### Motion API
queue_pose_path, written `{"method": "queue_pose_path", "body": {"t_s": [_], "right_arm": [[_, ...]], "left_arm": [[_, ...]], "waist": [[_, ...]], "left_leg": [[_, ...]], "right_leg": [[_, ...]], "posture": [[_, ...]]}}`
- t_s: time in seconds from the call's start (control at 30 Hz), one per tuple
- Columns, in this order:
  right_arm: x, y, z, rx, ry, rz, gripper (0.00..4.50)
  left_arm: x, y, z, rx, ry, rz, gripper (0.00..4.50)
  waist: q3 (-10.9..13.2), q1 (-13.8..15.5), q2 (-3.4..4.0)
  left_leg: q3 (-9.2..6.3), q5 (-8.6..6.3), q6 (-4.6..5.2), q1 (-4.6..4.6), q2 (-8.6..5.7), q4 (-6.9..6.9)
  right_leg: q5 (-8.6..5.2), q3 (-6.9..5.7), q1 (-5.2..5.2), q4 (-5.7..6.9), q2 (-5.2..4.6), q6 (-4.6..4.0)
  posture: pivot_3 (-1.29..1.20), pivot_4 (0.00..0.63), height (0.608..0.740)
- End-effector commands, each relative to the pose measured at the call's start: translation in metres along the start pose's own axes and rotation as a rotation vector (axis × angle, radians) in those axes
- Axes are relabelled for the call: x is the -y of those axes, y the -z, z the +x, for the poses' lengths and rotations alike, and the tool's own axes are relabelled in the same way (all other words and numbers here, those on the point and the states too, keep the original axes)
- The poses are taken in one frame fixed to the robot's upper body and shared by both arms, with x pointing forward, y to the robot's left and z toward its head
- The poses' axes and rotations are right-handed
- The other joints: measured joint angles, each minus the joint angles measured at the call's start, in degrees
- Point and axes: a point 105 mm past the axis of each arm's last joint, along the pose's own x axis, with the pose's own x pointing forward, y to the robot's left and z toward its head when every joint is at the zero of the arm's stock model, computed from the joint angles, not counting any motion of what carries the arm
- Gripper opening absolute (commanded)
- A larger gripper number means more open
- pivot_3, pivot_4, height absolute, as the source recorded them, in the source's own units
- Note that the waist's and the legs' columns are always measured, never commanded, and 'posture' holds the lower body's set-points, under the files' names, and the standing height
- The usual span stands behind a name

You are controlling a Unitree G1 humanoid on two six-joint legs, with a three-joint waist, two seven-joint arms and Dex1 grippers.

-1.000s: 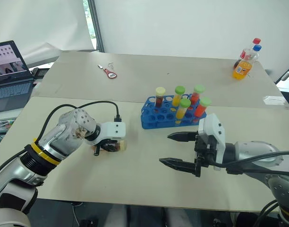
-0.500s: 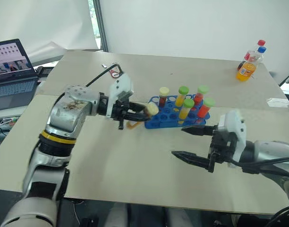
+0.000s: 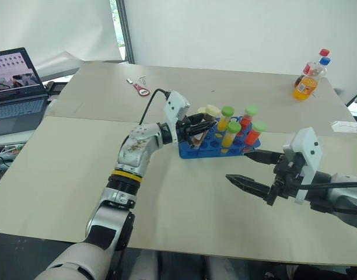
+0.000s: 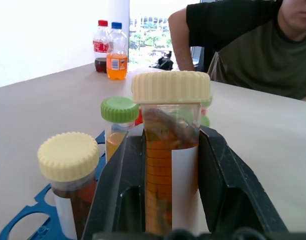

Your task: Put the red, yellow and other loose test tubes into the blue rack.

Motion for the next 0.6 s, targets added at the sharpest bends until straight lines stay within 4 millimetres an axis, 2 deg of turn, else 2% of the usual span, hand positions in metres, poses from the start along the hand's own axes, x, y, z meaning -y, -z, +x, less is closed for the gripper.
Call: {"method": "queue_pose_path", "body": {"t_s": [0.03,0.27,0.6], "right_arm": [[0.000,-0.003,-0.008,-0.012,0.060,-0.035,4.50],[-0.004,0.010,-0.015,-0.049,0.114,-0.004,4.50],[-0.005,0.013,-0.016,-0.026,0.158,0.033,4.50]], "left_arm": [[-0.002,-0.014,0.010,0.052,-0.005,0.076,0.89],[-0.001,-0.003,0.023,0.050,-0.024,0.081,0.89],[0.000,0.008,0.030,0.059,-0.076,0.096,0.89]], "waist": [[0.0,0.0,0.00],[0.0,0.0,-0.01],[0.0,0.0,-0.02]], "left_leg": [[0.00,0.00,0.00,0.00,0.00,0.00],[0.00,0.00,0.01,-0.02,-0.02,0.00],[0.00,-0.01,0.02,0.01,-0.02,0.00]], "right_leg": [[0.00,0.00,0.00,0.00,0.00,0.00],[0.01,0.00,0.03,-0.04,-0.01,0.01],[0.01,0.00,0.06,-0.04,0.01,0.02]], "posture": [[0.00,0.150,0.715],[0.00,0.150,0.715],[0.00,0.150,0.715]]}}
